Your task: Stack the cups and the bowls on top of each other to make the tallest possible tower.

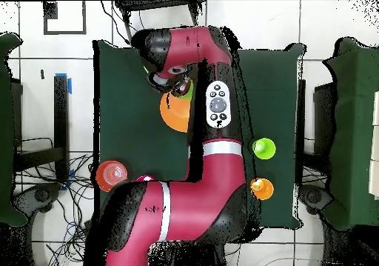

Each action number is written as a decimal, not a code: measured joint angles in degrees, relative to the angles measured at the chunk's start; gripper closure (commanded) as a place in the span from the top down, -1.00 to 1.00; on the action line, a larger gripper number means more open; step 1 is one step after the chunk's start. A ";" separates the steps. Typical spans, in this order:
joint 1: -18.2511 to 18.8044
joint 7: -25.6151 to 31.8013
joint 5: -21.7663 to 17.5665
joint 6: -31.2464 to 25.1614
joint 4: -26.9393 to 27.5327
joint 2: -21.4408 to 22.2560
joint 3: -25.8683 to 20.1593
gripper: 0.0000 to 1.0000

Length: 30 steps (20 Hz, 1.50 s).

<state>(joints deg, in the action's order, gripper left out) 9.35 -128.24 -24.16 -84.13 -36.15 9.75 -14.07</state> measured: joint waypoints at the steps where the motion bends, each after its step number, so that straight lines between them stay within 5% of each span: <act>1: 0.00 0.00 0.00 0.01 -0.07 0.02 0.10 1.00; 30: 0.92 0.00 4.80 -0.93 -9.12 5.28 -0.07 1.00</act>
<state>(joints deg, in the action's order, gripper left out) 10.27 -128.24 -19.36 -85.06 -45.27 15.03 -14.14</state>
